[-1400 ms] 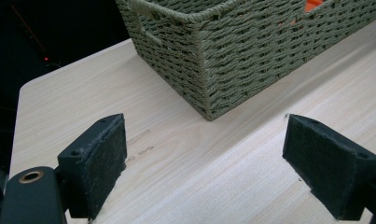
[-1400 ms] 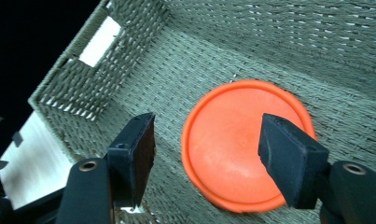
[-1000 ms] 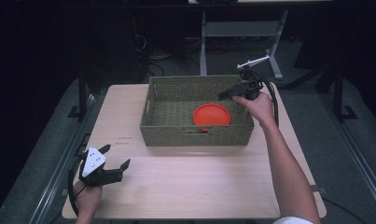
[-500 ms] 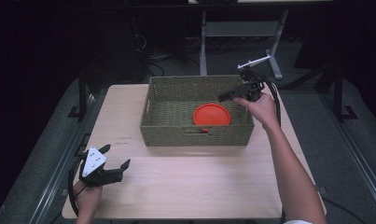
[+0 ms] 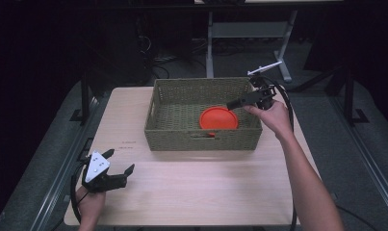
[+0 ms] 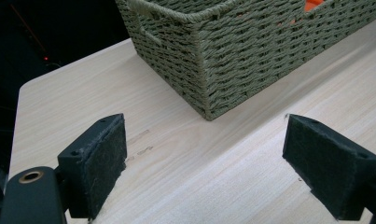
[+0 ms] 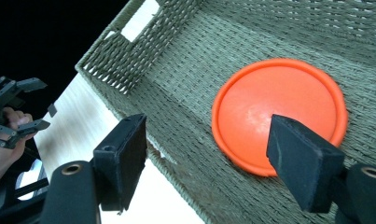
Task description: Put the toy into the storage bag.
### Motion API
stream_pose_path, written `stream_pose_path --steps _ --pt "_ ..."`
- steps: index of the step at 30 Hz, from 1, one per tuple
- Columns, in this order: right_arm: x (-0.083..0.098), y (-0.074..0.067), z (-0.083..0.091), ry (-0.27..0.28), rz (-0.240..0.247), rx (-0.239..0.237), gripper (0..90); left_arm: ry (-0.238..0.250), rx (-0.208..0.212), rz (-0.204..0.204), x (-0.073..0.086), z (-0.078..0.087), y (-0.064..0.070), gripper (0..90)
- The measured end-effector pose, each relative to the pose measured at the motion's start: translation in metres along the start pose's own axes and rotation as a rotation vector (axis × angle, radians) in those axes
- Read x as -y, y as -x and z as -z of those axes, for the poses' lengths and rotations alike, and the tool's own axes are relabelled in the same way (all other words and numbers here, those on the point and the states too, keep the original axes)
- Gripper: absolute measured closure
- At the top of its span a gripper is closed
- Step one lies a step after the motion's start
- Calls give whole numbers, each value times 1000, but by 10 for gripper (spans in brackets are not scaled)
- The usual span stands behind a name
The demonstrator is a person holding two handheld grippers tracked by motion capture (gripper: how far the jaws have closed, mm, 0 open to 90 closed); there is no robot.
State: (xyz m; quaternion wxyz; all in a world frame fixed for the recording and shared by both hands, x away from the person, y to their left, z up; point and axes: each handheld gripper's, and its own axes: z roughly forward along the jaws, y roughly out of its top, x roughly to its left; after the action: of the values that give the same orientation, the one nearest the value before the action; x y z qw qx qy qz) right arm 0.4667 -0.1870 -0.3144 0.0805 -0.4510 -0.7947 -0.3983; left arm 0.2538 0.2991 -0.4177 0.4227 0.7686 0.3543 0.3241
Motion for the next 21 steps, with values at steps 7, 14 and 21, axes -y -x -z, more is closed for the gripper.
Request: stream_pose_path --steps 7,14,21 --pt "8 -4 4 -1 15 -13 276 -1 -1 -4 0 0 0 130" --pt "14 -9 9 2 32 -27 267 1 0 1 0 0 0 130" --pt "21 -15 14 3 53 -40 266 0 0 0 0 0 0 129"
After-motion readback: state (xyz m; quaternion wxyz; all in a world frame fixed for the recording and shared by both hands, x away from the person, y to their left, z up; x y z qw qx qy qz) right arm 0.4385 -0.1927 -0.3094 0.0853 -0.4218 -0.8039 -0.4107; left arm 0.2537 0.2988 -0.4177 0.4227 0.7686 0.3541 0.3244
